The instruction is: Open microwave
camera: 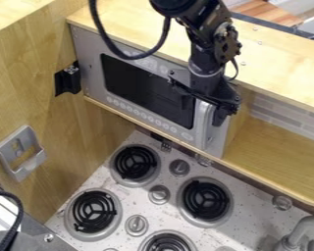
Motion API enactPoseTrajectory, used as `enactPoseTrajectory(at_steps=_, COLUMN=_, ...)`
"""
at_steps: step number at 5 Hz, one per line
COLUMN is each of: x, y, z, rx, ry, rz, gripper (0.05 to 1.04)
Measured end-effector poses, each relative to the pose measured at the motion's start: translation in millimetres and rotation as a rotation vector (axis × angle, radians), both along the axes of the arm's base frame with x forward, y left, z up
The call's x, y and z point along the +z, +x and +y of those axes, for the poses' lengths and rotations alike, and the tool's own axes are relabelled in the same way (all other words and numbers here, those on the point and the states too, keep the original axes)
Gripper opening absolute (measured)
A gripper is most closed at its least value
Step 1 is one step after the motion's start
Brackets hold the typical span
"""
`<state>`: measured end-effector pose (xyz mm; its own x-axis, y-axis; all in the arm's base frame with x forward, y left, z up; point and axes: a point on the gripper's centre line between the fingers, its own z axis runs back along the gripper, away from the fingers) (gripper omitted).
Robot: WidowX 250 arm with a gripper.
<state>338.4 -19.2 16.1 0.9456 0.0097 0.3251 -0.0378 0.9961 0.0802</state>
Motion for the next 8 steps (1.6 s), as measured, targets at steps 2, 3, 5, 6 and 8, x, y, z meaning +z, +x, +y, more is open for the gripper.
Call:
enactPoseTrajectory(at_steps=2, x=-8.3, y=11.7, z=0.3, rx=-0.013, ry=-0.016, rz=0.003, gripper=1.001)
enactPoseTrajectory(at_steps=3, x=-16.0, y=13.9, z=1.2, rx=-0.016, ry=-0.007, rz=0.032, gripper=0.969)
enactPoseTrajectory(at_steps=5, x=-16.4, y=14.2, z=6.6, rx=0.008, ry=0.020, rz=0.022, gripper=0.387)
enactPoseTrajectory(at_steps=6, x=-18.0, y=9.6, z=4.5, rx=0.018, ry=0.016, rz=0.021, gripper=0.336)
enactPoseTrajectory(at_steps=8, x=-17.8, y=-28.8, z=14.8, rx=0.052, ry=0.042, rz=0.072, gripper=0.335)
